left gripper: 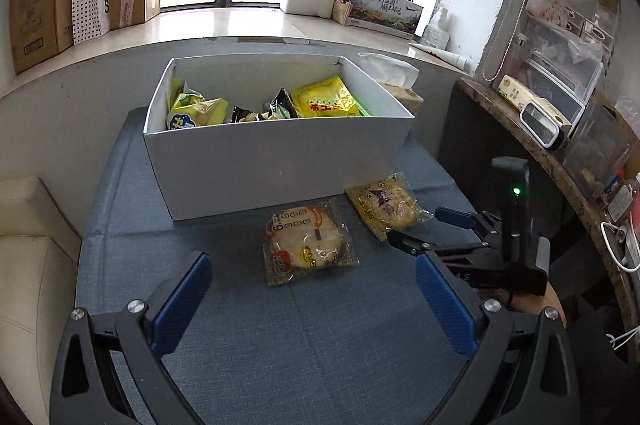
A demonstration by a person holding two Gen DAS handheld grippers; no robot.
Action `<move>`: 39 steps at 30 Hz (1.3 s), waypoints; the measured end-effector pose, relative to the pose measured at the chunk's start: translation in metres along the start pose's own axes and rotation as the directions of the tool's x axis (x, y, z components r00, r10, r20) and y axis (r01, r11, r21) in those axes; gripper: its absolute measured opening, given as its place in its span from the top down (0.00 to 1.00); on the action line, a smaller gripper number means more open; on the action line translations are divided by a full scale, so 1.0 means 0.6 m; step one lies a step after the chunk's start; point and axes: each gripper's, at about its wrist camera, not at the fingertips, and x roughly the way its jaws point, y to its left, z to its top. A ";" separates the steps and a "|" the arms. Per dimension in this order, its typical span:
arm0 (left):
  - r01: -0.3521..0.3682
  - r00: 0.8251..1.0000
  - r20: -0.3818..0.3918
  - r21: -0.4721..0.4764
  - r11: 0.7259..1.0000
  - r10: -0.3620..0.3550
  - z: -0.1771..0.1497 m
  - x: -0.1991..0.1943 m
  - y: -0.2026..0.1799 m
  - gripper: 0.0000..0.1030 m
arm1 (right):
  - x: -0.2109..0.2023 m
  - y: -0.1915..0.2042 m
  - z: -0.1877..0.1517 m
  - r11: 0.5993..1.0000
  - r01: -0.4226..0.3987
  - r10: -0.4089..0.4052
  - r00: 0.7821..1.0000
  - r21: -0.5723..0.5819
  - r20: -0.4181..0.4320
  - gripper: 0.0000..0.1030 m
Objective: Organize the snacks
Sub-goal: 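Withdraw both tools toward the last two pastry packs, then grasp the cartoon-printed cracker pack with the right tool while the left tool grasps the round pastry pack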
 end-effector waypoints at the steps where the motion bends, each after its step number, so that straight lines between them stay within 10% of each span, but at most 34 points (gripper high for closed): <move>1: 0.001 1.000 0.001 -0.002 1.000 -0.001 0.000 0.000 0.001 0.00 | 0.012 0.001 0.007 1.000 0.008 -0.008 1.000 -0.005 -0.017 0.00; 19: -0.002 1.000 -0.031 -0.021 1.000 0.001 -0.017 0.017 0.011 0.00 | 0.085 0.026 0.042 0.985 0.142 -0.151 0.984 -0.098 -0.092 0.05; 22: -0.011 0.999 -0.043 -0.023 1.000 0.010 -0.020 0.021 0.015 0.00 | 0.066 0.015 0.034 0.985 0.159 -0.163 0.984 -0.064 -0.066 0.23; 39: -0.064 0.986 -0.153 0.037 0.997 0.068 0.004 0.146 -0.012 0.00 | -0.142 -0.030 -0.039 0.997 0.018 -0.027 0.991 0.071 0.128 0.24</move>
